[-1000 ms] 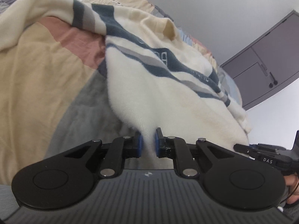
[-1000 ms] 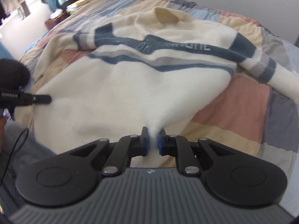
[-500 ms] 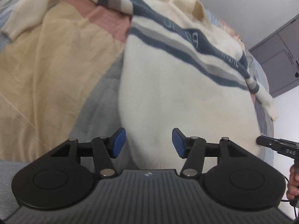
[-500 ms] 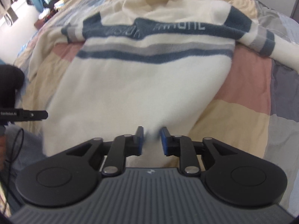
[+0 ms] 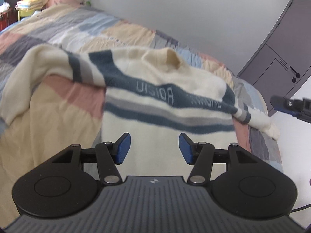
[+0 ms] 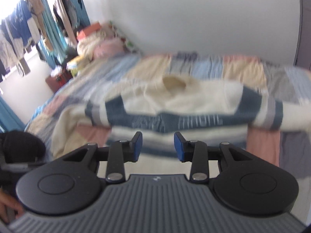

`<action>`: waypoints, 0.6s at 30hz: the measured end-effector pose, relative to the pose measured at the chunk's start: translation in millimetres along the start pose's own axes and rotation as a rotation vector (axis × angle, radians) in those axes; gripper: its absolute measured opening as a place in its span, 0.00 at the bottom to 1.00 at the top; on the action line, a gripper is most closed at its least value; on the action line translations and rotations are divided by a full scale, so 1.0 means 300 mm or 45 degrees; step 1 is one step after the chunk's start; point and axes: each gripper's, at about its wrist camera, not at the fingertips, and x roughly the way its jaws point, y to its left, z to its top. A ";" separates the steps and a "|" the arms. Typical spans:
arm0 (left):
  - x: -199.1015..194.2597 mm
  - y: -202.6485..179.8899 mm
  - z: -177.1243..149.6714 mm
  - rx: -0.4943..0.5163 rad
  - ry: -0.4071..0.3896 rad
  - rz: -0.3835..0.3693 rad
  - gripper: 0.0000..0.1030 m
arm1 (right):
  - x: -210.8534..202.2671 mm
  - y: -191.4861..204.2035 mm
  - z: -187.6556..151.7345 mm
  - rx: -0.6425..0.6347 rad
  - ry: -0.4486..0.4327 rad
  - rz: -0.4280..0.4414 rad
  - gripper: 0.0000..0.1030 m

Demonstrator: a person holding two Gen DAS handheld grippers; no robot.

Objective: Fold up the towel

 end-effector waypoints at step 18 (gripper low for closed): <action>0.457 -0.121 -0.011 0.127 -0.016 0.048 0.59 | 0.332 -0.159 -0.227 0.028 -0.121 -0.131 0.38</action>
